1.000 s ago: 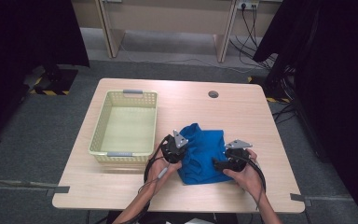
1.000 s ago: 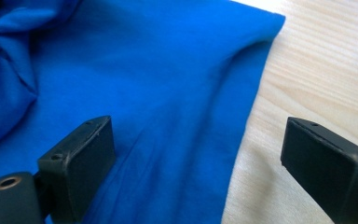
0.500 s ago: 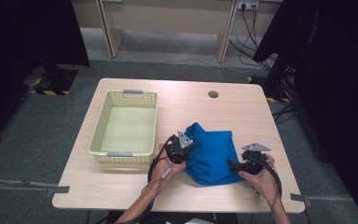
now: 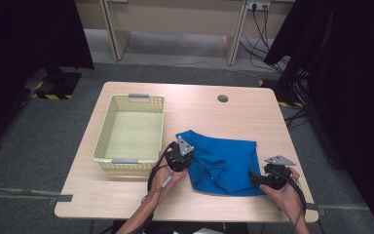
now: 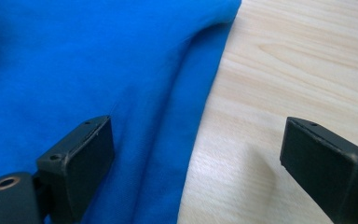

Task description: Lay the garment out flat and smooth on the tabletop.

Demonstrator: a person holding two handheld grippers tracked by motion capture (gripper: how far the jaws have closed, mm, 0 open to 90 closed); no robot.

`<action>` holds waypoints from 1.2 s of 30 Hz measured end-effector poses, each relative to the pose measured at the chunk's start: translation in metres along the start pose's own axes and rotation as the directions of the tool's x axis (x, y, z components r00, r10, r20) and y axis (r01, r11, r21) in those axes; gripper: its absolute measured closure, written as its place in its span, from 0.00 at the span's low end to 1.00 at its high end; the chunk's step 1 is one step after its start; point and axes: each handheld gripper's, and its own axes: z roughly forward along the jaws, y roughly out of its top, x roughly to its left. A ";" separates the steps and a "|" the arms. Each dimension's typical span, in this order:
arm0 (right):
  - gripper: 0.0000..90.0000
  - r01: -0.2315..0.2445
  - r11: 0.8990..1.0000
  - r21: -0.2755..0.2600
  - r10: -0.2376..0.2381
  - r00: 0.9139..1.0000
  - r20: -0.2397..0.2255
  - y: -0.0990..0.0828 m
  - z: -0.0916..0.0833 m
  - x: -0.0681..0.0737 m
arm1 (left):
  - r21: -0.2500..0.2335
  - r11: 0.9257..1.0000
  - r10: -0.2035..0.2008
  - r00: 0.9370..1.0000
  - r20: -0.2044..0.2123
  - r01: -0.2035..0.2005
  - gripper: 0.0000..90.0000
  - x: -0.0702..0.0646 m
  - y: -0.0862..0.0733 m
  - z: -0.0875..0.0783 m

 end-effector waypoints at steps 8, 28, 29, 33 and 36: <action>0.11 -0.006 1.000 -0.004 0.006 1.000 -0.008 -0.001 -0.001 -0.002 | -0.040 0.999 -0.032 0.997 0.063 0.034 0.64 -0.013 0.005 -0.009; 0.11 -0.002 1.000 -0.011 0.002 1.000 -0.006 -0.002 0.000 -0.002 | 0.004 0.999 0.042 0.985 0.165 -0.043 0.39 -0.064 -0.004 -0.010; 0.11 0.001 1.000 -0.012 -0.001 1.000 -0.005 -0.002 0.000 -0.001 | 0.013 0.998 0.058 0.985 0.164 -0.061 0.44 -0.065 -0.005 -0.010; 0.11 0.005 1.000 -0.013 -0.005 1.000 -0.003 -0.002 0.000 -0.001 | 0.028 0.995 0.096 0.987 0.126 -0.100 0.71 -0.065 -0.010 -0.006; 0.11 -0.002 1.000 -0.015 0.001 1.000 -0.006 -0.002 0.000 -0.001 | 0.033 0.994 0.099 0.989 0.110 -0.103 0.83 -0.060 -0.012 -0.009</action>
